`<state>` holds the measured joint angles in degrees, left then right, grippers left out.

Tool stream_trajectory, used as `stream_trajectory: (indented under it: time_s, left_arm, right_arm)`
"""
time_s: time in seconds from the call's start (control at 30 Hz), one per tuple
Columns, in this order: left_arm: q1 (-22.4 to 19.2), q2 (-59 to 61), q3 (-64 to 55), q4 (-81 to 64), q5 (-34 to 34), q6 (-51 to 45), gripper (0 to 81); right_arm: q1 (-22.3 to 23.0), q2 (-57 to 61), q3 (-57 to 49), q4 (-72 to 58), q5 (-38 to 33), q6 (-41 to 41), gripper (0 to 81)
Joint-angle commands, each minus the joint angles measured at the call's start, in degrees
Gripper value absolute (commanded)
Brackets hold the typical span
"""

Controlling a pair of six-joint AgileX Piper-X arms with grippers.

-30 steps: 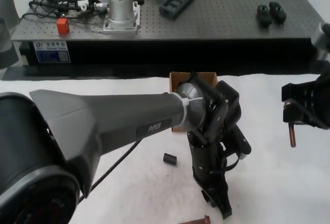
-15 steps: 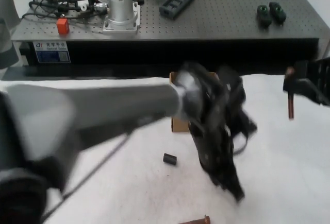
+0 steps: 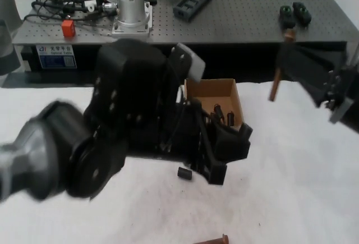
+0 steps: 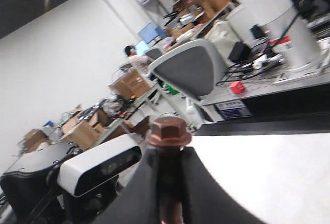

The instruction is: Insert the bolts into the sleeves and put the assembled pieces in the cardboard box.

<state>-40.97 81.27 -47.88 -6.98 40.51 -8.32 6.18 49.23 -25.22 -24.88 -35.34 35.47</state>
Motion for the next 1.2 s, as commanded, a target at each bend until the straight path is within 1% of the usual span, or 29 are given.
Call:
stream_trajectory:
  time_s: [0.0,0.13,0.33,0.47,0.67,0.8,1.17]
  left_arm:
    - [0.1,-2.9,3.0,-9.3,2.4,-4.8,0.6]
    - [0.1,-3.1,3.1,-9.9,2.6,-4.9,0.6]
    - [0.1,-3.1,3.1,-9.9,2.5,-5.1,0.6]
    - [0.1,-3.1,3.1,-9.9,0.6,-5.5,0.6]
    - [0.1,-3.1,3.1,-12.0,-0.1,-6.9,0.6]
    - [0.1,-3.1,3.1,-12.9,-1.7,-7.8,0.6]
    - [0.1,-3.1,3.1,-12.9,-1.2,-8.0,0.6]
  right_arm:
    - [3.0,1.9,-0.1,-3.4,1.3,1.1,0.8]
    - [4.6,3.5,-0.1,-3.4,1.9,0.7,0.8]
    - [4.6,3.5,0.0,-3.2,4.0,0.4,0.8]
    - [4.6,3.5,0.0,-2.7,4.0,-0.1,0.8]
    - [4.6,3.5,0.6,-2.0,3.4,-0.1,0.8]
    - [4.6,3.5,0.5,-2.0,2.2,-0.1,0.8]
    - [4.6,3.5,0.5,-1.2,0.2,-0.6,0.8]
